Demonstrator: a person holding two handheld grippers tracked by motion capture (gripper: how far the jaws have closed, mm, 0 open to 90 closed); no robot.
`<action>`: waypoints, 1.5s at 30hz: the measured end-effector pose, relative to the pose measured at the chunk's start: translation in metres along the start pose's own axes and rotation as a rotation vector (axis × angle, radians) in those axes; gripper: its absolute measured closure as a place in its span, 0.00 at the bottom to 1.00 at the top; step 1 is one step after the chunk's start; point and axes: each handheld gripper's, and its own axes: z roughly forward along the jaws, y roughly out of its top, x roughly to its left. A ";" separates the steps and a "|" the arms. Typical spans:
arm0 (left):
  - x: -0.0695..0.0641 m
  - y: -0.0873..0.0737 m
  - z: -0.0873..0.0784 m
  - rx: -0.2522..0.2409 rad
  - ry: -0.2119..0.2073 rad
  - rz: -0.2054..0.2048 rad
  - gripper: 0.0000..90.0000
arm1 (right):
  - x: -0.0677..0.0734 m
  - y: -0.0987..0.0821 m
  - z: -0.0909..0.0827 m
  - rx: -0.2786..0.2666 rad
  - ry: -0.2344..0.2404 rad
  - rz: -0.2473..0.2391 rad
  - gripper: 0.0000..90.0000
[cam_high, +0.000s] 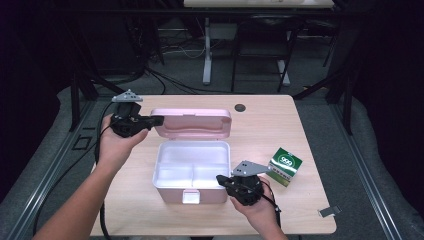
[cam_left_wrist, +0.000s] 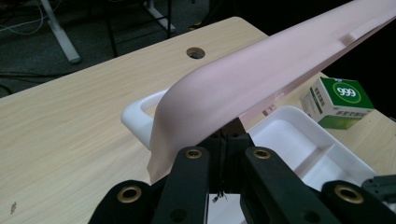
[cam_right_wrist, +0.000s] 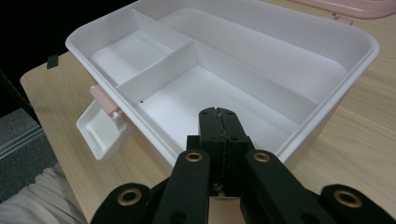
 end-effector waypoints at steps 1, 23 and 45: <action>0.002 0.003 0.002 0.004 0.011 -0.003 1.00 | 0.000 0.000 0.000 -0.003 0.008 0.000 1.00; 0.025 0.019 0.019 0.011 0.073 -0.048 0.99 | 0.001 -0.002 0.002 -0.011 0.002 0.006 1.00; 0.014 0.016 0.015 0.061 0.016 0.022 0.82 | 0.000 -0.003 0.003 -0.019 0.018 0.004 1.00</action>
